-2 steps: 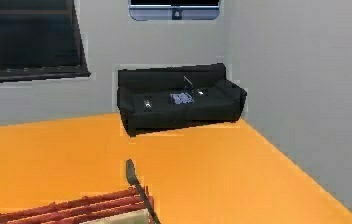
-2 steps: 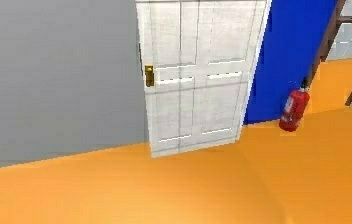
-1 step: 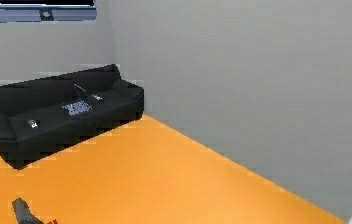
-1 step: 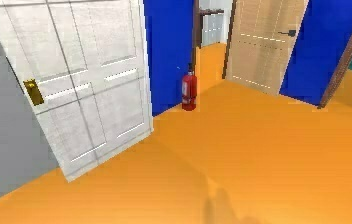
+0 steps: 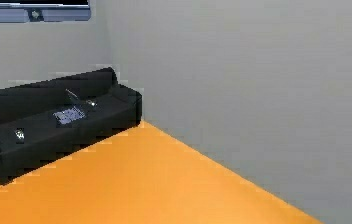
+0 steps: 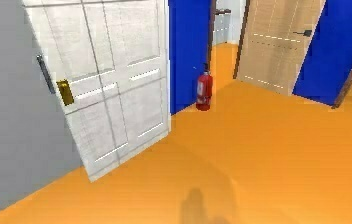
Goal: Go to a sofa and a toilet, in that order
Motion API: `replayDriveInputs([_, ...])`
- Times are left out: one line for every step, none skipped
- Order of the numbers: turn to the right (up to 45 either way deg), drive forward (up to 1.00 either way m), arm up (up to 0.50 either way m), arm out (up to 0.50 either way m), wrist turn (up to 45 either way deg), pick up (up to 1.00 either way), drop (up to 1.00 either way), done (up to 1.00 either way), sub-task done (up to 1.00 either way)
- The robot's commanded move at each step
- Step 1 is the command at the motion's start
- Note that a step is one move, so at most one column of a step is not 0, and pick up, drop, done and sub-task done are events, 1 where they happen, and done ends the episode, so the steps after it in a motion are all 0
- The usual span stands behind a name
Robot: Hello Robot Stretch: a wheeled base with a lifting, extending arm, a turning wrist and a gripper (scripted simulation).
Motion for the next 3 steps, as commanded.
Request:
replayDriveInputs([45.0, 0.00, 0.00, 0.00, 0.0, 0.00, 0.00, 0.00, 0.00])
replayDriveInputs([36.0, 0.00, 0.00, 0.00, 0.0, 0.00, 0.00, 0.00, 0.00])
replayDriveInputs([0.0, 0.35, 0.00, 0.00, 0.0, 0.00, 0.00, 0.00, 0.00])
